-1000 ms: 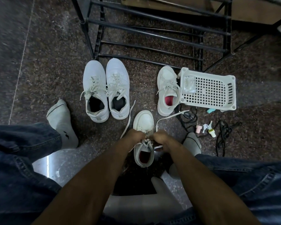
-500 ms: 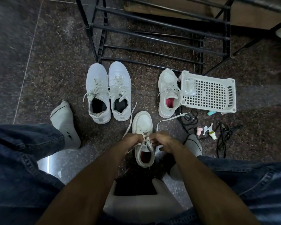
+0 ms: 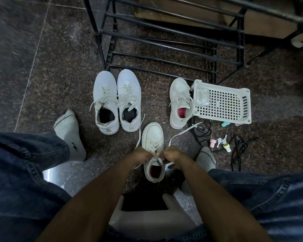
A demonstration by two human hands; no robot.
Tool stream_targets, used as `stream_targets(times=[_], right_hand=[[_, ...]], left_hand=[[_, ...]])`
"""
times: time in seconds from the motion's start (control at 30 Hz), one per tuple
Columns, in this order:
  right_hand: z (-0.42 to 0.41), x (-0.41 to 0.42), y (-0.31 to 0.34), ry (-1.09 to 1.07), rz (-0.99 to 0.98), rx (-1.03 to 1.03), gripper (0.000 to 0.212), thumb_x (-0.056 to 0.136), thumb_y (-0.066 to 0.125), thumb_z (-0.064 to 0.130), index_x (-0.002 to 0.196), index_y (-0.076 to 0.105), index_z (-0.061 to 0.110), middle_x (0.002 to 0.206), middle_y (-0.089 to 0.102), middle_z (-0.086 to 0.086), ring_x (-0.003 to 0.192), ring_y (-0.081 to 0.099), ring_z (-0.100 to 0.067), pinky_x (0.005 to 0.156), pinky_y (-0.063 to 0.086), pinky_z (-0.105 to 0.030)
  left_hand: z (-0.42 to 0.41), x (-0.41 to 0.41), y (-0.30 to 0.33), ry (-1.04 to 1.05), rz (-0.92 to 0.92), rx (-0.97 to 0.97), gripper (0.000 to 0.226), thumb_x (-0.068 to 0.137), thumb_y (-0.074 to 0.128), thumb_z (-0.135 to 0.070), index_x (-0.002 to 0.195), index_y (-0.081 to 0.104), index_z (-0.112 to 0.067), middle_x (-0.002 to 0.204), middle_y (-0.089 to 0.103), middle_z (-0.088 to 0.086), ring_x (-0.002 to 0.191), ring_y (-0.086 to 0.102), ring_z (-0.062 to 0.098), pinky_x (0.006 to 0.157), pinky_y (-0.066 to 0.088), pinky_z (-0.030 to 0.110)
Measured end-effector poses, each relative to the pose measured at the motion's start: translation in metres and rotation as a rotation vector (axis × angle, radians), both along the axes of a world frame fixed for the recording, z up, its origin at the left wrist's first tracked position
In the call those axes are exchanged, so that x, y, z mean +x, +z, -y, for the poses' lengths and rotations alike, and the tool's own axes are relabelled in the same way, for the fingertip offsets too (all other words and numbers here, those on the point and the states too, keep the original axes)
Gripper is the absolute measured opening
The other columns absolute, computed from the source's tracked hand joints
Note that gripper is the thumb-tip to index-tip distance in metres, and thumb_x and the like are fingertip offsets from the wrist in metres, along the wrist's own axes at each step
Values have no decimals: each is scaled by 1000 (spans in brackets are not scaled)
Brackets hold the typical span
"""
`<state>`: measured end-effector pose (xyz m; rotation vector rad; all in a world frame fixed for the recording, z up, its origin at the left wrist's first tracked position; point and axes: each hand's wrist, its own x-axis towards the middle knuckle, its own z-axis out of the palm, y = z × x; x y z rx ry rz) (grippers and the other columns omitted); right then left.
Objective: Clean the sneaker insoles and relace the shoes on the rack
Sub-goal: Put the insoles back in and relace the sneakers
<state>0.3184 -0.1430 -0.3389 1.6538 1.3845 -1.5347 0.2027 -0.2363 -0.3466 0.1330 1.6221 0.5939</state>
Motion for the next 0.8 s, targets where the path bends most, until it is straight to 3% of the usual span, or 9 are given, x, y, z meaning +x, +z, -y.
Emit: stream_targets(times=[0.13, 0.23, 0.33, 0.43, 0.57, 0.67, 0.73, 0.8], right_hand=[[1, 1, 2, -37, -8, 4, 9, 81, 71, 12, 76, 64, 10, 66, 57, -6, 56, 52, -17, 60, 43, -27], [1, -1, 2, -20, 23, 77, 22, 82, 72, 23, 90, 68, 3, 74, 64, -11, 64, 61, -23, 59, 44, -28], [4, -5, 0, 62, 53, 120, 37, 77, 75, 29, 97, 69, -1, 89, 70, -17, 79, 71, -29, 53, 48, -27], [5, -8, -1, 45, 68, 109, 33, 79, 72, 22, 99, 68, -4, 92, 71, -19, 80, 71, -30, 59, 52, -34], [5, -8, 7, -73, 60, 54, 11, 81, 64, 18, 82, 65, 7, 68, 61, -9, 57, 57, -22, 59, 44, -27], [4, -4, 14, -226, 6, -63, 17, 80, 53, 12, 63, 53, 15, 59, 47, -2, 50, 41, -15, 56, 36, -23], [0, -2, 18, -303, -46, -148, 18, 76, 49, 10, 60, 53, 18, 56, 43, 2, 50, 38, -14, 61, 38, -25], [-3, -1, 20, -343, -64, -219, 16, 73, 50, 12, 59, 53, 19, 55, 45, 4, 54, 41, -14, 71, 45, -34]], left_hand=[[7, -1, -3, 58, 58, 17, 28, 90, 63, -5, 62, 60, -8, 67, 61, 7, 61, 53, 15, 65, 44, 29], [9, 0, -3, 92, 79, 20, 32, 91, 60, -3, 60, 59, -9, 49, 59, -3, 45, 55, 7, 51, 43, 16], [8, 1, 1, 133, 89, -3, 23, 89, 62, -4, 66, 62, -8, 62, 60, 3, 40, 54, 2, 47, 42, 14], [9, 0, -1, 155, 77, -32, 23, 88, 64, -7, 65, 62, -9, 61, 59, 4, 38, 53, 4, 39, 37, 11], [7, 0, 3, 161, 114, -26, 14, 86, 63, -8, 73, 65, -8, 68, 61, 5, 41, 56, 6, 38, 38, 12], [8, -2, 8, 149, 150, -60, 7, 79, 65, -17, 74, 63, -14, 66, 56, 1, 50, 50, 12, 35, 30, 14], [11, -4, 11, 123, 185, -58, 13, 66, 67, -27, 72, 59, -19, 66, 49, -1, 57, 39, 12, 47, 25, 24], [13, -5, 11, 120, 228, -48, 9, 70, 64, -24, 69, 57, -20, 63, 49, -4, 59, 37, 11, 55, 22, 28]])
